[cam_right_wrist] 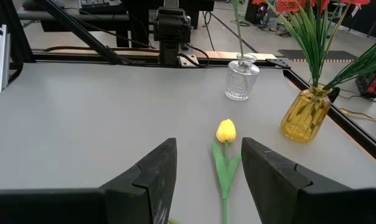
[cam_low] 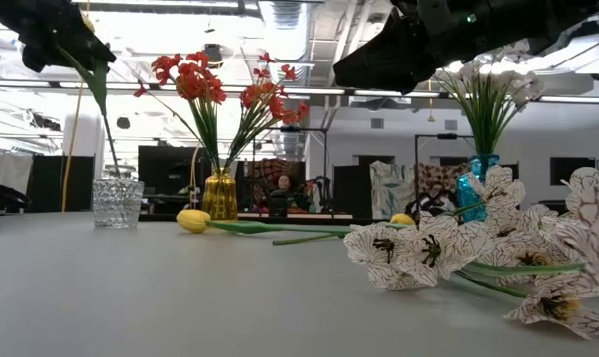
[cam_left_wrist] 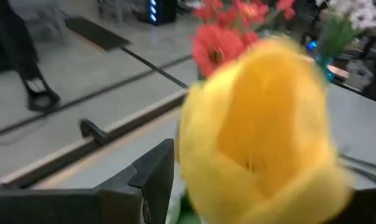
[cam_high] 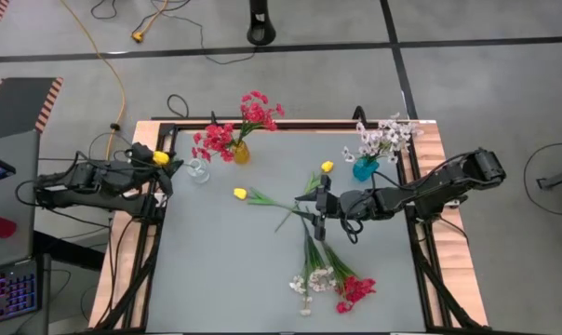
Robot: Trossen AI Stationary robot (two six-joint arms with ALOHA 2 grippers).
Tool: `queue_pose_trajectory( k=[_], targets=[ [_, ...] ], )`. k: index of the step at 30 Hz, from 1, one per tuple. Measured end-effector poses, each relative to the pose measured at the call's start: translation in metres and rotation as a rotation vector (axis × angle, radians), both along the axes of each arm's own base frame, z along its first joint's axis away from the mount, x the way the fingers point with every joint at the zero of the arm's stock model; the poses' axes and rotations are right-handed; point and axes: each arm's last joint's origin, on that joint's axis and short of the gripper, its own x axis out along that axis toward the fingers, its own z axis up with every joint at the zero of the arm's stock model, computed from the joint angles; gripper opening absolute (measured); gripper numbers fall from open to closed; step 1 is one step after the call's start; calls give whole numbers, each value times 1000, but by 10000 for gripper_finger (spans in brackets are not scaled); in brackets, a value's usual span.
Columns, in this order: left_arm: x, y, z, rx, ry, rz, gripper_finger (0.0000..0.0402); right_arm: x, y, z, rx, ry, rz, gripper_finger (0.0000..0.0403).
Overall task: Sort flowers into vase by color
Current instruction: Put the middle yellow tulip into the transparent vase
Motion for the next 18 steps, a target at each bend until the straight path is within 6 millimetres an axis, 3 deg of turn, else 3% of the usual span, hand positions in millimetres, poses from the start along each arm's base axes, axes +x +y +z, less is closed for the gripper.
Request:
queue_pose_trajectory(
  k=[8,18],
  targets=[
    [8,-4,-11,-167,100,-67,176,0,0,0,0,1,0,207],
    [8,-5,-21,-349,119,54,176,0,0,0,-1,2,0,207]
  ],
)
